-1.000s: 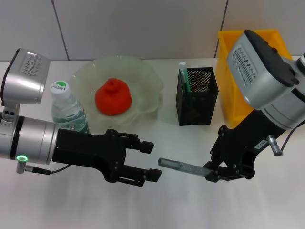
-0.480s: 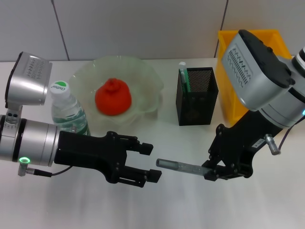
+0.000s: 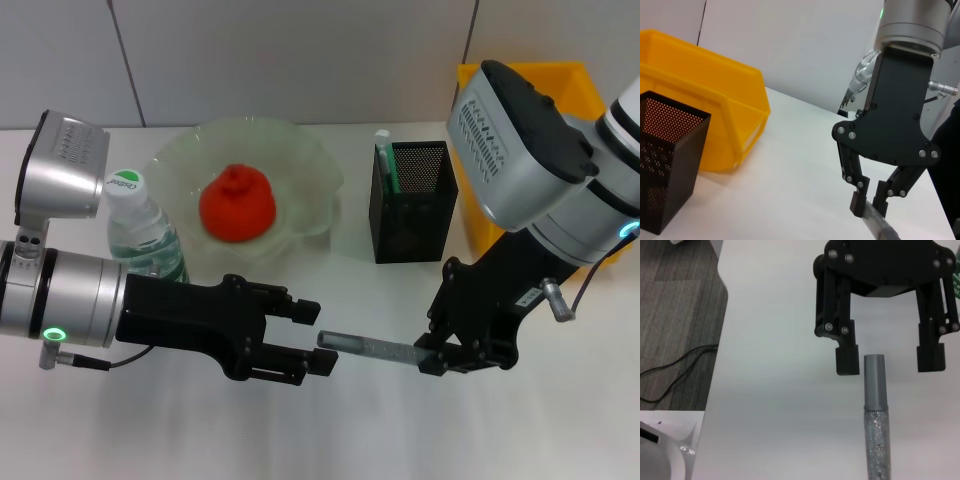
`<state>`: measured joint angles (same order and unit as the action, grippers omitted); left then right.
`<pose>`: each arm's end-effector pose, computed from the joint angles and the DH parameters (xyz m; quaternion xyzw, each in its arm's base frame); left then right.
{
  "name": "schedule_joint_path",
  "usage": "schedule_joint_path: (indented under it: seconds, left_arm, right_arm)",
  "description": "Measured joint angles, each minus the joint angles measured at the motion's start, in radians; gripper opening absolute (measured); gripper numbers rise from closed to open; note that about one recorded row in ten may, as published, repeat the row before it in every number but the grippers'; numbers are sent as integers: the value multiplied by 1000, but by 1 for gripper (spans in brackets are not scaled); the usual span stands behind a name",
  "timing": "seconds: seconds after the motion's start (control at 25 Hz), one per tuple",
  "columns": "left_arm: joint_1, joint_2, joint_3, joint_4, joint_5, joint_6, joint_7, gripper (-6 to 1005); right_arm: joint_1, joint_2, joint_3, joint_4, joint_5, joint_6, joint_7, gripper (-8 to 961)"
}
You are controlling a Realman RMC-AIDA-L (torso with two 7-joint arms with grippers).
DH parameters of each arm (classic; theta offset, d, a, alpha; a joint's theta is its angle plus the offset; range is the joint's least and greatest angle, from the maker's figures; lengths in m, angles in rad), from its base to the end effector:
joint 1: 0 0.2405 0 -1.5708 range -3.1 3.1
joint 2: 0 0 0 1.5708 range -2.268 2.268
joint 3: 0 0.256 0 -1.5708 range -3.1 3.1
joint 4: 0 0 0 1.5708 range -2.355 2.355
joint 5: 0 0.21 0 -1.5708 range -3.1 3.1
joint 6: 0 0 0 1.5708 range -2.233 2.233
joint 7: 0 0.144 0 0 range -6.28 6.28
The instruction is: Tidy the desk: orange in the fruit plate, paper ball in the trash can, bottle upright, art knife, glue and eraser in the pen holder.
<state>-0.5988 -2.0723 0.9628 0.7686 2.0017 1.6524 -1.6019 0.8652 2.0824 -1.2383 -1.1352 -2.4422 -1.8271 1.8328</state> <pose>-0.2120 0.3290 -0.0175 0.9673 0.1868 0.1714 0.0106 0.1224 0.3526 -0.0099 0.9858 0.0108 0.1573 0.0582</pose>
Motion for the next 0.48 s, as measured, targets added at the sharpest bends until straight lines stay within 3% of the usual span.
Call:
schedule_joint_path:
  seconds: [0.24,0.36,0.48]
  left_arm:
    - [1,0,5,0,0,0,3,721]
    - [0,-1,24,0,-5,-3,6,640]
    - [-1,-1,25,0,-8,-12,7,638]
  right_arm:
    - [3,1,-10,1,0,26,10,132]
    - [3,2,-36,5,3,47,19,132]
    - [3,2,-45,7,4,56,22,132]
